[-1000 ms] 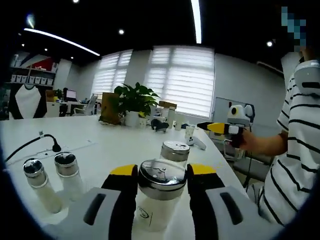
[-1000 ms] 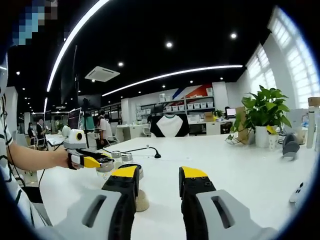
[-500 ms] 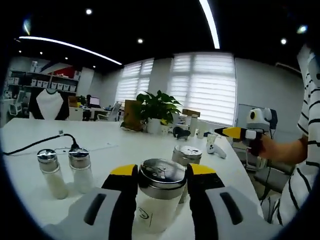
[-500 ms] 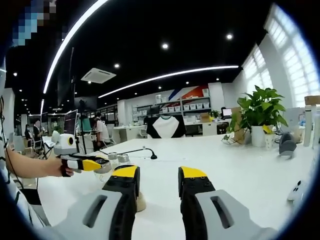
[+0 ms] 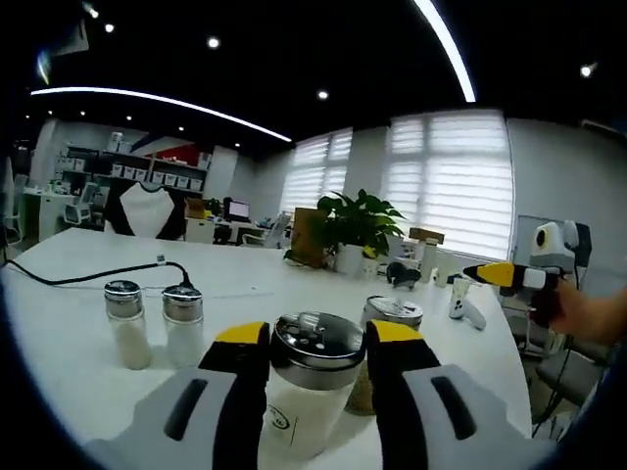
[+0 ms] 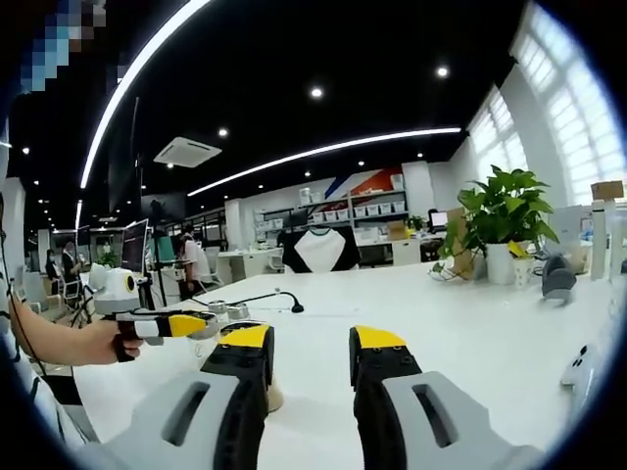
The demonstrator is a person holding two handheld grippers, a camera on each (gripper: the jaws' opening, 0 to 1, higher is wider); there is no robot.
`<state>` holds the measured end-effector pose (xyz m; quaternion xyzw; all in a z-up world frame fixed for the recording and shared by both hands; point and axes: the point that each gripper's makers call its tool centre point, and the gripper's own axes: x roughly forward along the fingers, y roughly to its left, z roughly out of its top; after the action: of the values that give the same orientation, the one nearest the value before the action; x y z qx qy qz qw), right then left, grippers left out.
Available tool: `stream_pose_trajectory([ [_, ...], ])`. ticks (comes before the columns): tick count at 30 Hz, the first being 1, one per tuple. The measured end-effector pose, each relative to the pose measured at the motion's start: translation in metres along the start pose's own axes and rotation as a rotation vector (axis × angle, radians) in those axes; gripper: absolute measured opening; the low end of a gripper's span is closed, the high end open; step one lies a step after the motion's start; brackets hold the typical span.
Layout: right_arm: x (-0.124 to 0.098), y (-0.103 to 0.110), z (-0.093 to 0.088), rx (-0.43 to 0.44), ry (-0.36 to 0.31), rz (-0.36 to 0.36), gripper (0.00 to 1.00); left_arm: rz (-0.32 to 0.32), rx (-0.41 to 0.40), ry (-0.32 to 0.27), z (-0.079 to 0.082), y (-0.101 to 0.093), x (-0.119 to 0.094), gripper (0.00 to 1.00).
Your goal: Rotate the seasoning bottle until the label or dispensing opening points toward the visible target arrow and the bottle remains upright within the marked orientation range
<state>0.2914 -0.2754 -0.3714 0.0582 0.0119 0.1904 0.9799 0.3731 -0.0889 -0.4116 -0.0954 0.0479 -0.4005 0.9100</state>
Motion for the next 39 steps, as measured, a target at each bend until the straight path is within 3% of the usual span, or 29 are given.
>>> stream_pose_trajectory([
  [3, -0.001, -0.001, -0.002, 0.0, 0.004, 0.001, 0.31, -0.043, -0.016, -0.001, 0.004, -0.003, -0.002, 0.43],
  [6, -0.002, -0.001, -0.002, 0.001, 0.005, 0.002, 0.31, -0.142, 0.013, 0.004, 0.015, -0.011, -0.005, 0.42],
  [7, -0.002, -0.002, -0.002, 0.0, 0.004, 0.002, 0.31, -0.175, 0.026, 0.022, 0.016, -0.012, -0.005, 0.43],
  [8, -0.002, -0.002, -0.002, -0.002, 0.004, 0.003, 0.31, -0.204, 0.008, 0.077, 0.015, -0.013, -0.005, 0.45],
  [13, -0.001, 0.0, -0.002, -0.005, 0.004, 0.014, 0.31, -0.25, 0.146, 0.092, 0.034, -0.006, -0.004, 0.51],
  [14, -0.001, 0.001, -0.001, -0.006, 0.001, 0.013, 0.32, -0.313, 0.158, 0.094, 0.036, -0.011, -0.004, 0.51],
  [15, -0.001, 0.002, 0.0, -0.004, -0.003, 0.017, 0.34, -0.369, 0.121, 0.125, 0.033, -0.016, -0.007, 0.51],
  [17, -0.001, 0.008, 0.001, -0.004, -0.003, 0.036, 0.34, -0.447, 0.146, 0.179, 0.022, -0.02, -0.008, 0.51],
  [19, -0.001, 0.011, 0.002, -0.015, -0.001, 0.043, 0.34, -0.442, 0.191, 0.211, 0.011, -0.012, -0.005, 0.51],
  [23, -0.003, 0.011, 0.003, -0.014, -0.005, 0.041, 0.34, -0.455, 0.177, 0.2, 0.005, -0.007, 0.002, 0.52],
  [25, -0.004, 0.01, 0.002, -0.016, -0.002, 0.034, 0.34, -0.489, 0.119, 0.164, 0.009, -0.009, 0.004, 0.53],
  [29, -0.005, 0.006, 0.004, -0.02, -0.002, 0.023, 0.34, -0.51, 0.088, 0.14, 0.011, -0.006, 0.007, 0.52],
  [31, -0.007, 0.004, 0.006, -0.013, -0.009, 0.021, 0.34, -0.556, 0.035, 0.116, 0.016, -0.014, 0.005, 0.52],
  [39, -0.008, 0.0, 0.009, -0.033, -0.005, 0.004, 0.34, -0.587, 0.093, 0.176, 0.001, -0.022, 0.005, 0.45],
])
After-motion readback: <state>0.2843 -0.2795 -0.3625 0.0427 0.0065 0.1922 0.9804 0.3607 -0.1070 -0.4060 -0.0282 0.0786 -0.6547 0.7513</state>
